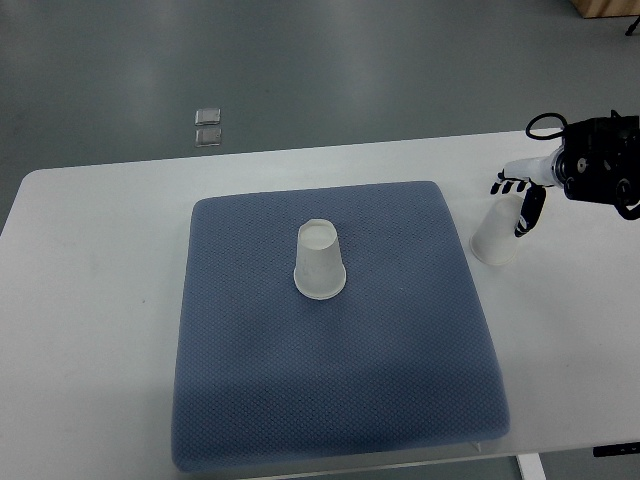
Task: Stack paper cups
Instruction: 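Close the right hand fingers around the paper cup's side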
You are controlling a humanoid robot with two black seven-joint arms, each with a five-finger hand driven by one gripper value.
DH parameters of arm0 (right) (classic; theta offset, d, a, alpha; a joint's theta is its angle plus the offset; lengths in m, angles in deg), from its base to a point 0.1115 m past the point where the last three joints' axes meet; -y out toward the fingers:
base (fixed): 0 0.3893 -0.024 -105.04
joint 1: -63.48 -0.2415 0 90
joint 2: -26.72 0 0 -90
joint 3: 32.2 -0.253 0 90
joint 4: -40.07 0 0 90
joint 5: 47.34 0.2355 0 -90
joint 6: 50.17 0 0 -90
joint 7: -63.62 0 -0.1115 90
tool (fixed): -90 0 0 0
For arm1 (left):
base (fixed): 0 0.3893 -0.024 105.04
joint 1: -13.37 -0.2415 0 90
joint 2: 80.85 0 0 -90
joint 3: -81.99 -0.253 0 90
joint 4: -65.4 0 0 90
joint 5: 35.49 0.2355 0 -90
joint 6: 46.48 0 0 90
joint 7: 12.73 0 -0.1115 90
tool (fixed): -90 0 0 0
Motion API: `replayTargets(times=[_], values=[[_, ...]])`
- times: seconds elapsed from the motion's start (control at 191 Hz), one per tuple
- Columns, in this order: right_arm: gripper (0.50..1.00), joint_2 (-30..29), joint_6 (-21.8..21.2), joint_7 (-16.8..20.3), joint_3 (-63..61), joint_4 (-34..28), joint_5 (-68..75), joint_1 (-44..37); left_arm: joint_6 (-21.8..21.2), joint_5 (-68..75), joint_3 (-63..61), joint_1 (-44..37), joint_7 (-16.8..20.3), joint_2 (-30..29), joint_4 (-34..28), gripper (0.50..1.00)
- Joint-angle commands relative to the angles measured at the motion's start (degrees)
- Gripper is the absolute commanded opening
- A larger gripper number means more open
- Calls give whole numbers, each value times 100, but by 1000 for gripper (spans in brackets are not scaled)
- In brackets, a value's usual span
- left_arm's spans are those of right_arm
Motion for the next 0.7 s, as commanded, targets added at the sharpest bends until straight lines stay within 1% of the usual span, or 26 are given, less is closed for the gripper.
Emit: replayTargets(times=[0.0, 0.184, 0.283, 0.446, 0.482, 0.519, 0.561, 0.582, 0.598, 0.635, 0.64, 0.65, 0.676, 0.692], values=[[868, -62, 7, 0, 0, -1, 5, 24, 0, -1, 0, 0, -1, 0, 0, 1000], [866, -62, 51, 0, -8, -1, 5, 16, 0, -1, 0, 0, -1, 0, 0, 1000], [838, -62, 43, 0, 0, -1, 5, 16, 0, -1, 0, 0, -1, 0, 0, 1000], [825, -71, 51, 0, -8, -1, 5, 24, 0, -1, 0, 0, -1, 0, 0, 1000], [815, -71, 51, 0, 0, -1, 5, 24, 0, -1, 0, 0, -1, 0, 0, 1000], [795, -71, 51, 0, 0, -1, 5, 24, 0, -1, 0, 0, -1, 0, 0, 1000], [791, -71, 51, 0, 0, -9, 5, 24, 0, -1, 0, 0, -1, 0, 0, 1000], [778, -62, 51, 0, 0, -1, 5, 24, 0, -1, 0, 0, -1, 0, 0, 1000], [760, -62, 51, 0, 0, -1, 5, 16, 0, -1, 0, 0, -1, 0, 0, 1000], [740, -62, 51, 0, 0, -9, 5, 16, 0, -1, 0, 0, -1, 0, -8, 1000], [725, -62, 51, 0, 0, -1, 5, 7, 0, -1, 0, 0, -1, 0, 0, 1000], [725, -62, 51, 0, 0, -1, 5, 7, 0, -1, 0, 0, -1, 0, 0, 1000], [695, -62, 51, 0, 0, -9, 5, -2, 0, -1, 0, 0, -1, 0, 0, 1000], [686, -62, 42, 0, 0, -9, 5, -11, 0, -1, 0, 0, -1, 0, 0, 1000]])
